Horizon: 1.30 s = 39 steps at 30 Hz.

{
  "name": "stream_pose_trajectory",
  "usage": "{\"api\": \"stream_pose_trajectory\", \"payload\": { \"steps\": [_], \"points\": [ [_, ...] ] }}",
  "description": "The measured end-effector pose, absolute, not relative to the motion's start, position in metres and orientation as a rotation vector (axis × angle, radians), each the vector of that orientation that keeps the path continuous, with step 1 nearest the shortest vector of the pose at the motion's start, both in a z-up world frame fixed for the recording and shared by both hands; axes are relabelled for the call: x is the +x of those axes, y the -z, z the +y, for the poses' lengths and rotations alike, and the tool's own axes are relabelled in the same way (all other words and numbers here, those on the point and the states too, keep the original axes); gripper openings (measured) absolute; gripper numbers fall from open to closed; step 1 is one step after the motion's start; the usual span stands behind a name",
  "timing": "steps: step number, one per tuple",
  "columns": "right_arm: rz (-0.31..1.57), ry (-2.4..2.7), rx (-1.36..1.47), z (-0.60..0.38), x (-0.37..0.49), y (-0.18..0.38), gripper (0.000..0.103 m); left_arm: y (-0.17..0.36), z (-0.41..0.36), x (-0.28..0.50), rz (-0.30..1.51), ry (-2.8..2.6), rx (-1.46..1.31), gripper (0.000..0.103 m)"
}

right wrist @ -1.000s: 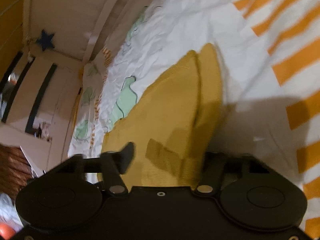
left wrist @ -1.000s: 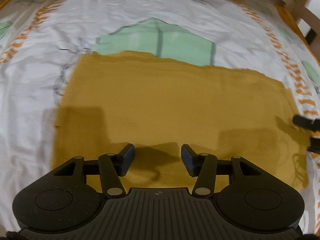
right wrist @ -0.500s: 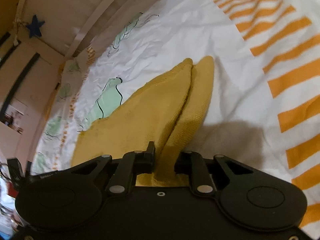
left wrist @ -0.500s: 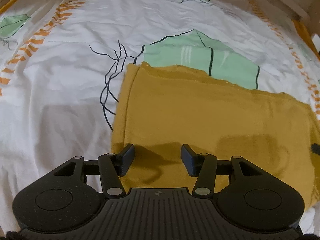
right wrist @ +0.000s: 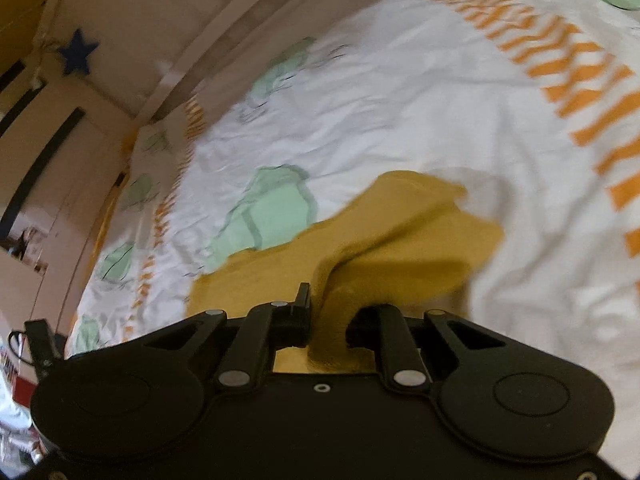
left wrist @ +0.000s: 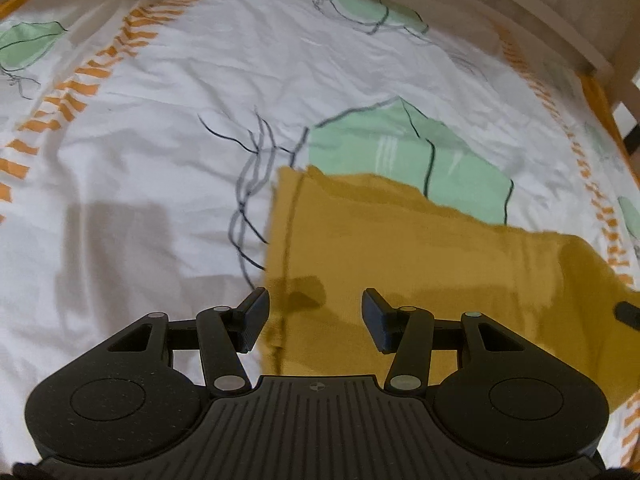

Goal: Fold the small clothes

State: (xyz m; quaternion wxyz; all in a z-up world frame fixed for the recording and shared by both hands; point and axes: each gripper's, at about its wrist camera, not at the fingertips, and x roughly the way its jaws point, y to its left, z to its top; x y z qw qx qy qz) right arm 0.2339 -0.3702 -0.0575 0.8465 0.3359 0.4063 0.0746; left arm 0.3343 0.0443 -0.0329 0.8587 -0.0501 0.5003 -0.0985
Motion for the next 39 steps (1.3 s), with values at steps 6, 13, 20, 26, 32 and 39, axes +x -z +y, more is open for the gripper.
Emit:
{"api": "stream_pose_trajectory", "payload": {
  "steps": [6, 13, 20, 26, 32, 39],
  "points": [
    [0.860, -0.226, 0.676, -0.322, 0.253, 0.047, 0.022, 0.026, 0.062, 0.337, 1.055, 0.207, -0.125, 0.049],
    [0.895, -0.295, 0.639, -0.262, 0.270, 0.051, 0.022, 0.020, 0.081, 0.337, 1.040, 0.195, -0.148, 0.049],
    [0.924, -0.355, 0.601, -0.212, 0.282, 0.054, 0.021, 0.024, 0.095, 0.337, 1.048, 0.183, -0.154, 0.049],
    [0.971, -0.330, 0.453, -0.169, 0.291, 0.059, 0.021, 0.023, 0.105, 0.337, 1.048, 0.175, -0.176, 0.049],
    [1.010, -0.288, 0.436, -0.148, 0.307, 0.075, 0.029, 0.022, 0.112, 0.338, 1.043, 0.162, -0.205, 0.049],
    [1.000, -0.320, 0.428, -0.137, 0.317, 0.079, 0.044, 0.019, 0.120, 0.340, 1.039, 0.150, -0.242, 0.049]
  ]
}}
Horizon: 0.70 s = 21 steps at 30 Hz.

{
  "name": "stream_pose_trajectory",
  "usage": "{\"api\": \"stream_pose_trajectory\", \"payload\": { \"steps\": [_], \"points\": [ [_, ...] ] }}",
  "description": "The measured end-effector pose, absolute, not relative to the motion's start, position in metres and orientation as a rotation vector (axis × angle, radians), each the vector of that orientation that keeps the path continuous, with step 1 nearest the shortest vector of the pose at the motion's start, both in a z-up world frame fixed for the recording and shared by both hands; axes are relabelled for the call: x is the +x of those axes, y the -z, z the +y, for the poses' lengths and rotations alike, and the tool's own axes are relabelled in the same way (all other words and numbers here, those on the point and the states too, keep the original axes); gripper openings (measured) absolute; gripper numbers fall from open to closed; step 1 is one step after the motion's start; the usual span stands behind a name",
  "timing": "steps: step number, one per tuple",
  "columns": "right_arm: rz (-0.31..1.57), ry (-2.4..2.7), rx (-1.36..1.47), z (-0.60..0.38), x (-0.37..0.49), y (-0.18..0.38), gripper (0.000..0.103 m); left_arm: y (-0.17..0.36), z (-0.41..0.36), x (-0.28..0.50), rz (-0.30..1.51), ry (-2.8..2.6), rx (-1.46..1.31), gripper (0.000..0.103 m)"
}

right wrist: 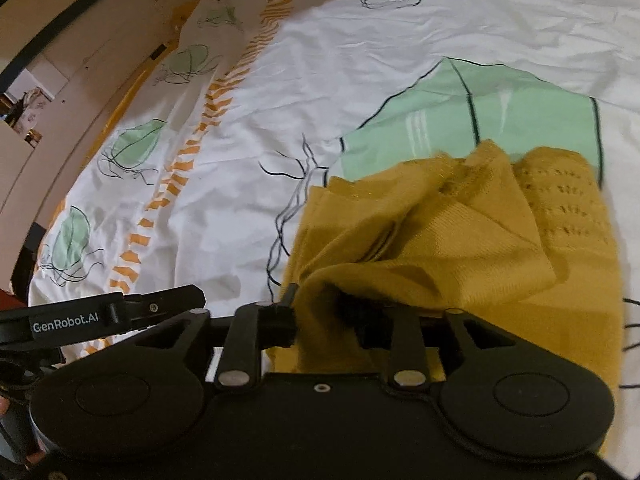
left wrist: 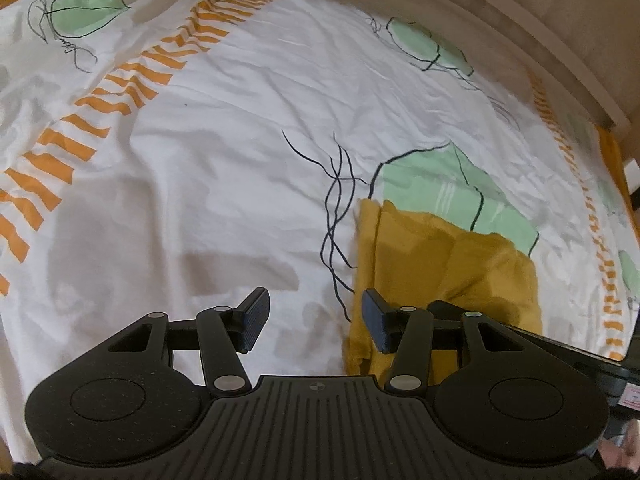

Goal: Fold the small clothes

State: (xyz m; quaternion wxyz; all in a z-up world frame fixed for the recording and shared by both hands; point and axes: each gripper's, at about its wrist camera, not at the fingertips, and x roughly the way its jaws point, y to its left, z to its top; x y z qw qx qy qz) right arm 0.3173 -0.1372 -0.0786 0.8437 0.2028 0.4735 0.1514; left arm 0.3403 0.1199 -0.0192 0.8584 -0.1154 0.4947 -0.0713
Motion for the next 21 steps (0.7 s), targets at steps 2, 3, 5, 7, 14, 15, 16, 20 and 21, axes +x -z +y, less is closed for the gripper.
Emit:
{"api": "stream_pose_trajectory", "payload": {
  "steps": [2, 3, 5, 7, 14, 15, 16, 20, 21],
  "points": [
    [0.989, -0.326, 0.420, -0.134, 0.319, 0.078, 0.045, 0.017, 0.123, 0.340, 1.032, 0.143, -0.248, 0.049],
    [0.985, -0.331, 0.416, -0.133, 0.319, 0.077, 0.045, 0.016, 0.124, 0.340, 1.029, 0.138, -0.251, 0.049],
    [0.972, -0.344, 0.425, -0.134, 0.318, 0.076, 0.047, 0.015, 0.127, 0.340, 1.023, 0.127, -0.256, 0.049],
    [0.953, -0.364, 0.444, -0.136, 0.318, 0.075, 0.048, 0.016, 0.129, 0.340, 1.026, 0.124, -0.261, 0.049],
    [0.889, -0.465, 0.498, -0.136, 0.321, 0.063, 0.050, 0.019, 0.132, 0.342, 1.039, 0.117, -0.276, 0.049],
    [0.876, -0.473, 0.512, -0.137, 0.320, 0.060, 0.050, 0.019, 0.132, 0.342, 1.040, 0.116, -0.273, 0.049],
    [0.866, -0.472, 0.520, -0.139, 0.320, 0.058, 0.050, 0.020, 0.132, 0.342, 1.042, 0.117, -0.270, 0.049],
    [0.849, -0.441, 0.535, -0.154, 0.314, 0.054, 0.050, 0.022, 0.129, 0.342, 1.050, 0.129, -0.266, 0.049],
    [0.851, -0.428, 0.529, -0.159, 0.310, 0.054, 0.050, 0.023, 0.128, 0.343, 1.054, 0.136, -0.268, 0.049]
  ]
}}
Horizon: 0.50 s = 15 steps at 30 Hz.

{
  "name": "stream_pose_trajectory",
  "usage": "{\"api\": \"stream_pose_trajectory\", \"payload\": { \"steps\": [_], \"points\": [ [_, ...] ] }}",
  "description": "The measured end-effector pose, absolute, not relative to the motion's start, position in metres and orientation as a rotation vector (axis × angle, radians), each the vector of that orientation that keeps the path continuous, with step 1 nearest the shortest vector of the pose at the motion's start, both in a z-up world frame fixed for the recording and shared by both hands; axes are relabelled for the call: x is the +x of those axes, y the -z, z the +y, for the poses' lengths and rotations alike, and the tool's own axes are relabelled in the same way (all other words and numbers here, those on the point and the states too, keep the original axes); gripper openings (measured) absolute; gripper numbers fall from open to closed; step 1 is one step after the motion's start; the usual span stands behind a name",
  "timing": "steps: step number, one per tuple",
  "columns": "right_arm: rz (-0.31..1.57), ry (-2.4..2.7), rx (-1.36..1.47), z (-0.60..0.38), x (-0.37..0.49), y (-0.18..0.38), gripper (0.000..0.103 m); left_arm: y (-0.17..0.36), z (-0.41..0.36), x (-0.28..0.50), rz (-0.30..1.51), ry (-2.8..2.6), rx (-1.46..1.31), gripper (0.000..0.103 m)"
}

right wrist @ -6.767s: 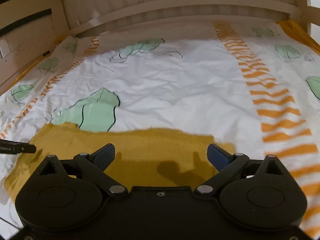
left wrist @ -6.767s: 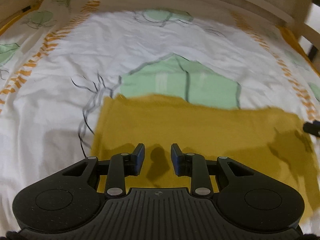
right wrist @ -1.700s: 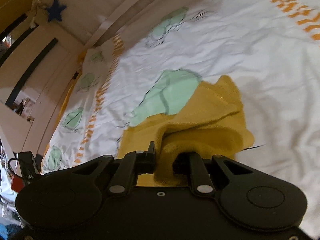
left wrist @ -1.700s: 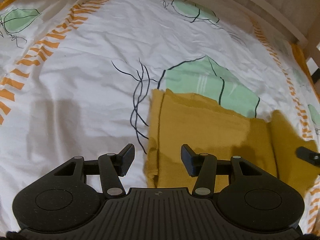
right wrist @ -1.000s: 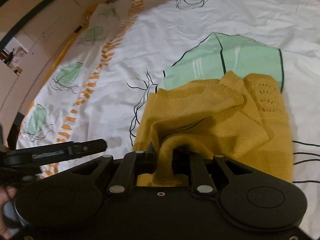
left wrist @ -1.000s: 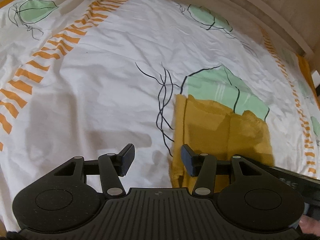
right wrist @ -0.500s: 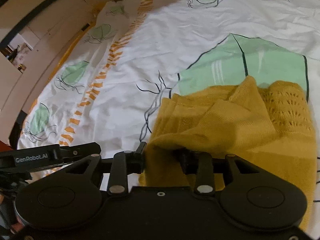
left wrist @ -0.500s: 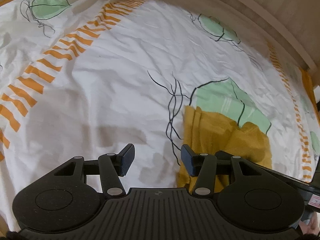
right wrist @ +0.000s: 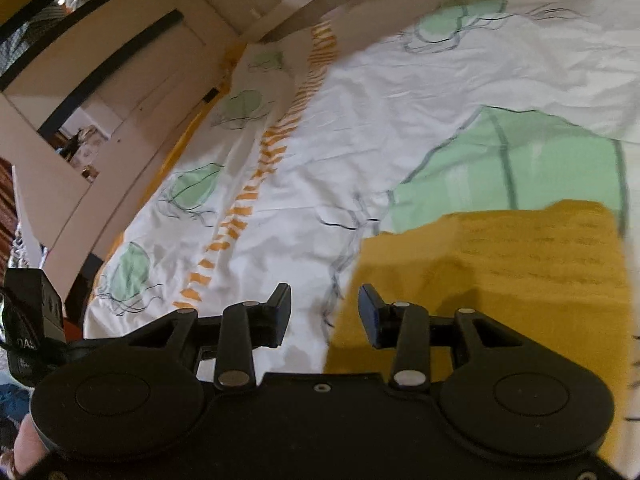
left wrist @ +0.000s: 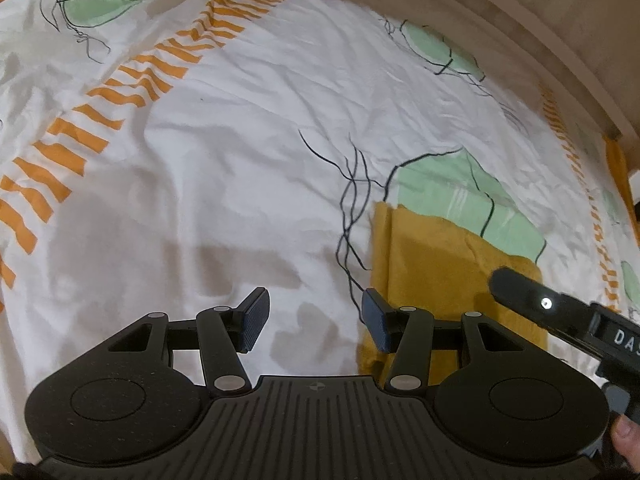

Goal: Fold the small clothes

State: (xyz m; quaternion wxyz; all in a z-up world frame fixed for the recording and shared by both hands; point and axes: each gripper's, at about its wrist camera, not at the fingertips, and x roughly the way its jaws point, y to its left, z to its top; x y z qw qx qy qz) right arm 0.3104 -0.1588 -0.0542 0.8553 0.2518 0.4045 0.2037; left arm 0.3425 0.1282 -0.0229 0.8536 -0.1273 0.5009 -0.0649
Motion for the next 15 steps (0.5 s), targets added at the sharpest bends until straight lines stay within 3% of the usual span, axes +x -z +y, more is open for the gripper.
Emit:
{"api": "stream_pose_trajectory", "payload": {
  "steps": [15],
  "points": [
    [0.759, -0.610, -0.054, -0.103, 0.190, 0.074, 0.051, 0.037, 0.087, 0.337, 1.089, 0.306, -0.243, 0.049]
  ]
}}
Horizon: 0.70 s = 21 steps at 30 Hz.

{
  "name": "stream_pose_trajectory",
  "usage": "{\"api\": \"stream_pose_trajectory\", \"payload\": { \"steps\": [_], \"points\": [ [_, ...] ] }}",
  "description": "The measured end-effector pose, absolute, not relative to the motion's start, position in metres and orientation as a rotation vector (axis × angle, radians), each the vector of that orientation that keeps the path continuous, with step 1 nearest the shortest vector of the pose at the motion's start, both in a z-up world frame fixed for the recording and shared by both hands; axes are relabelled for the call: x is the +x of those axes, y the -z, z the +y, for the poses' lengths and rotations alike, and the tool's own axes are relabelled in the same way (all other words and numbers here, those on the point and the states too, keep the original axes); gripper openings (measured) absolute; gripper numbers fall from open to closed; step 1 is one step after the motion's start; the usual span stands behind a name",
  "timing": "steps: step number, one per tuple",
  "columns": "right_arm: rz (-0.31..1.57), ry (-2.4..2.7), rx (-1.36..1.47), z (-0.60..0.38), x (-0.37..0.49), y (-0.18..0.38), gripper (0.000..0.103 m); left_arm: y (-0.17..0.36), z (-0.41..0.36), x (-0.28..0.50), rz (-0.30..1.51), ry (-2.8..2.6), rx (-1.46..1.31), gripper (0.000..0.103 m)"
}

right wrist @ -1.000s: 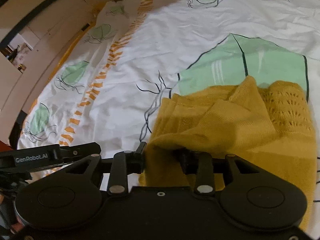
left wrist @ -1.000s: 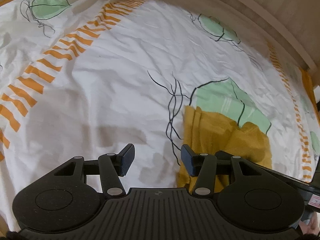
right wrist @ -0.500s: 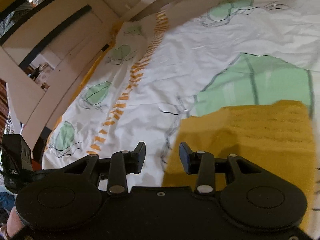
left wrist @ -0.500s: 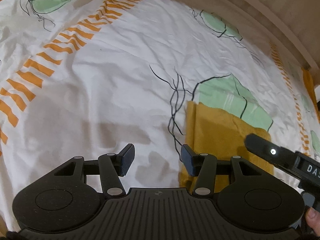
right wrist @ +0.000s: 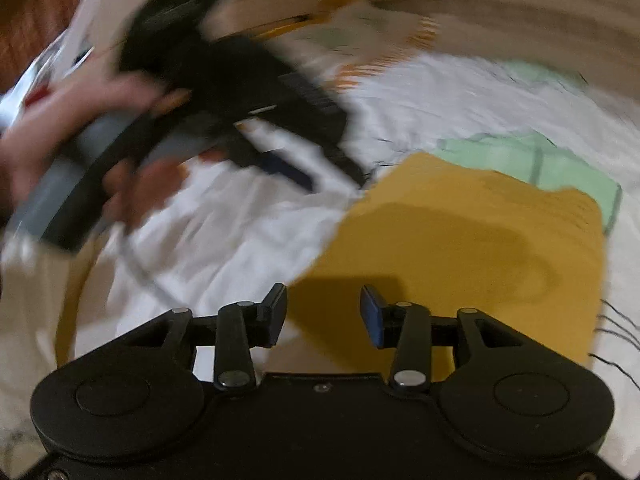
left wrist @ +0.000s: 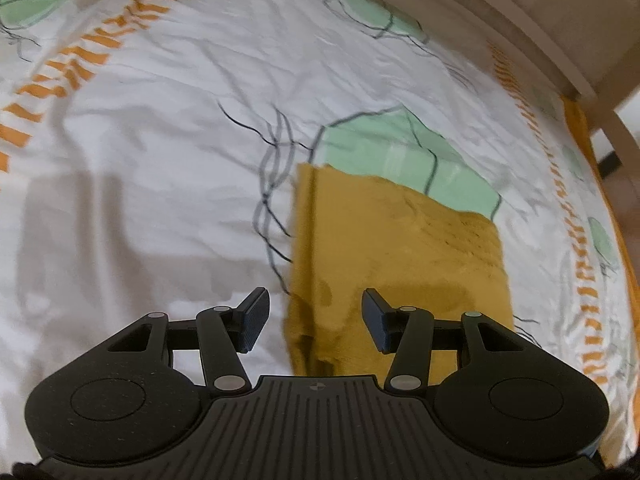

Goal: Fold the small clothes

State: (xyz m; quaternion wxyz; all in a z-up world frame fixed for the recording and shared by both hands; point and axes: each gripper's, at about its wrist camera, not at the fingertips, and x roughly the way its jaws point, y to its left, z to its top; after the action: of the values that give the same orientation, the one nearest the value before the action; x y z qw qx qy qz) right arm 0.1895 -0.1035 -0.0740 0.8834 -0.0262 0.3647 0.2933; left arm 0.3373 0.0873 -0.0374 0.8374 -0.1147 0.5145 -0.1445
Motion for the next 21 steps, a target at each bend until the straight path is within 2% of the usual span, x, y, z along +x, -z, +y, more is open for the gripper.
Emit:
{"api": "stream_pose_trajectory", "payload": {
  "steps": [5, 11, 15, 18, 20, 21],
  "points": [
    [0.705, -0.635, -0.255, -0.075, 0.177, 0.077, 0.052, 0.045, 0.077, 0.338, 1.110, 0.327, -0.242, 0.049],
    [0.687, -0.625, -0.353, -0.069, 0.172, 0.085, 0.052, 0.054, 0.074, 0.340, 1.117, 0.342, -0.259, 0.049],
    [0.671, -0.644, -0.412, -0.063, 0.167, 0.092, 0.052, 0.058, 0.067, 0.342, 1.124, 0.327, -0.224, 0.042],
    [0.658, -0.649, -0.427, -0.061, 0.163, 0.094, 0.051, 0.058, 0.062, 0.341, 1.114, 0.325, -0.184, 0.042],
    [0.652, -0.643, -0.415, -0.062, 0.163, 0.094, 0.048, 0.058, 0.060, 0.340, 1.106, 0.332, -0.164, 0.039],
    [0.652, -0.639, -0.404, -0.064, 0.164, 0.093, 0.039, 0.058, 0.059, 0.340, 1.103, 0.336, -0.157, 0.036]
  ]
}}
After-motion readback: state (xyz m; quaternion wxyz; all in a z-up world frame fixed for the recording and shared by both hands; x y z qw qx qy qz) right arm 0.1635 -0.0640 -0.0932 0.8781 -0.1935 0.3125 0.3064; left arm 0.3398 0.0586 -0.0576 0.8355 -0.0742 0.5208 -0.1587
